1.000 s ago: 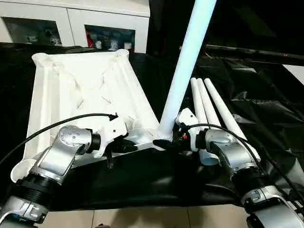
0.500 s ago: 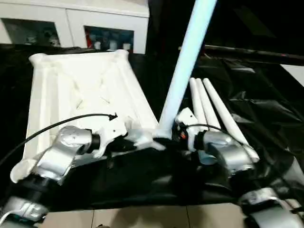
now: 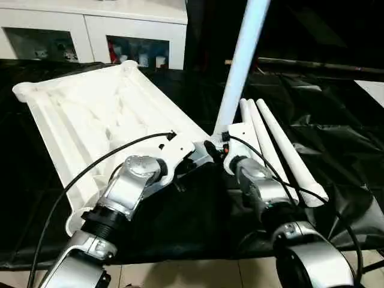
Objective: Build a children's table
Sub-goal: Rotate leg to tighten
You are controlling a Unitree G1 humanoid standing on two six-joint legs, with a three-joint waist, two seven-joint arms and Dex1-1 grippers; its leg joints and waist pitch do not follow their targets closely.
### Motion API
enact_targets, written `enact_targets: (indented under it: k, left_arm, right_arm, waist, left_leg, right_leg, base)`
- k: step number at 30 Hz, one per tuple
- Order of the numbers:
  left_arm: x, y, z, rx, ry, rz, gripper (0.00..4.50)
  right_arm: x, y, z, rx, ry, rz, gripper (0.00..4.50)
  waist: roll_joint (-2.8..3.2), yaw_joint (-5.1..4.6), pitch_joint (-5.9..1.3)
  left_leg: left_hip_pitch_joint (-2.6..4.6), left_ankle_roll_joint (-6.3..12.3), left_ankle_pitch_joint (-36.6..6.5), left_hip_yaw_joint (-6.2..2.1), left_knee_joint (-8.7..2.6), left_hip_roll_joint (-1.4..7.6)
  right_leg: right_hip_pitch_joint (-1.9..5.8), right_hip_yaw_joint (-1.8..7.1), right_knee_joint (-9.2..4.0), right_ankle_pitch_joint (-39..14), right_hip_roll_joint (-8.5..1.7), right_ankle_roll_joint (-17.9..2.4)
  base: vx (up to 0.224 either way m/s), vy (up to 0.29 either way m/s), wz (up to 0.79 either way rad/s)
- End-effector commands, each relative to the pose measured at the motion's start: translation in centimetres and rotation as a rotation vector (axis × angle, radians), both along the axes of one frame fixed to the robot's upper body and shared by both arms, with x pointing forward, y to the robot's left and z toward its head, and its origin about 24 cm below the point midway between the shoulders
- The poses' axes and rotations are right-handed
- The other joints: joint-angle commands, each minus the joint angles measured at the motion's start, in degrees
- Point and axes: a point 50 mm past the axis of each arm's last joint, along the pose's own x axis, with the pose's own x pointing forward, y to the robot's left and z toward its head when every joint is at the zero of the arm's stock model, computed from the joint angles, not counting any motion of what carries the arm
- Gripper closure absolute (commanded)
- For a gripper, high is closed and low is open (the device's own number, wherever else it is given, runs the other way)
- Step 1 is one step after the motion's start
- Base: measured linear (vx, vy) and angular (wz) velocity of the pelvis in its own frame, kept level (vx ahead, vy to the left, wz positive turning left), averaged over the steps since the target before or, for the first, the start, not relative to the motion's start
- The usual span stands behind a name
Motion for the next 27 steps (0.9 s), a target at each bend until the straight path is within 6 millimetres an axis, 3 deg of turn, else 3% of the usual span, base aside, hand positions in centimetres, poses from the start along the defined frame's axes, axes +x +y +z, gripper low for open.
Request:
enact_targets:
  k: [1, 4, 9, 13, 18, 23, 27]
  left_arm:
    - [0.1, -0.6, 0.1, -0.044, -0.033, 0.022, 4.5]
    - [-0.3, 0.6, 0.1, -0.038, -0.022, -0.007, 4.5]
    - [-0.9, 2.3, -0.2, -0.014, -0.007, -0.049, 4.5]
    - [-2.4, 4.3, -0.3, -0.009, 0.027, -0.2, 4.5]
    - [-3.8, 5.5, -0.4, 0.002, 0.089, -0.302, 4.5]
    - [-3.9, 6.2, -0.5, 0.013, 0.093, -0.303, 4.5]
    - [-3.9, 6.5, -0.4, 0.012, 0.09, -0.307, 4.5]
  right_arm:
    - [-0.7, 3.0, 0.0, 0.045, 0.007, 0.127, 1.03]
    - [-0.4, 2.3, 0.6, 0.048, -0.023, 0.195, 0.69]
    - [-0.4, 0.8, 1.1, 0.019, -0.056, 0.293, 0.69]
    - [-1.0, -1.5, 1.2, -0.045, -0.073, 0.443, 0.69]
    - [-1.4, -2.5, 1.3, -0.066, -0.068, 0.529, 0.69]
    - [-1.9, -2.5, 1.2, -0.062, -0.063, 0.585, 0.69]
    - [-2.4, -2.5, 1.0, -0.075, -0.053, 0.629, 1.03]
  waist:
    - [-0.03, -0.09, -3.0]
    - [-0.08, -0.35, -2.99]
    - [-0.25, -0.98, -3.04]
    - [-0.11, -0.99, -2.96]
    - [0.24, -0.98, -2.81]
    - [0.04, -0.95, -2.7]
    - [-0.14, -0.82, -2.73]
  left_leg:
    - [-0.31, 1.73, -6.87, 0.12, -3.59, 1.2]
    - [-0.57, 1.99, -7.61, -0.02, -3.67, 1.31]
    - [-0.66, 3.12, -6.11, 0.03, -3.46, 1.3]
    - [-0.56, 4.44, -5.25, 0.1, -3.38, 1.36]
    - [-0.04, 2.98, -7.04, 0.15, -3.61, 1.74]
    - [-0.1, 2.28, -8.06, 0.13, -3.73, 1.63]
    - [-0.2, 2.4, -6.79, 0.15, -3.66, 1.57]
  right_leg:
    - [2.92, 2.95, -4.31, -8.77, -3.51, -8.44]
    - [3.05, 2.89, -4.3, -9.63, -3.61, -8.42]
    - [3.16, 2.91, -4.17, -7.91, -3.53, -9.41]
    - [3.04, 2.94, -4.08, -6.39, -3.47, -10.7]
    - [2.63, 3.06, -4.06, -8.16, -3.47, -11.76]
    - [2.72, 3.13, -4.18, -9.06, -3.45, -11.41]
    - [2.86, 3.16, -4.04, -8.03, -3.43, -11.15]
  base:
    - [0.0, 0.0, 0.0]
    - [0.0, 0.0, 0.0]
    - [0.0, 0.0, 0.0]
    - [0.0, 0.0, 0.0]
    - [0.0, 0.0, 0.0]
    - [0.0, 0.0, 0.0]
    - [0.0, 0.0, 0.0]
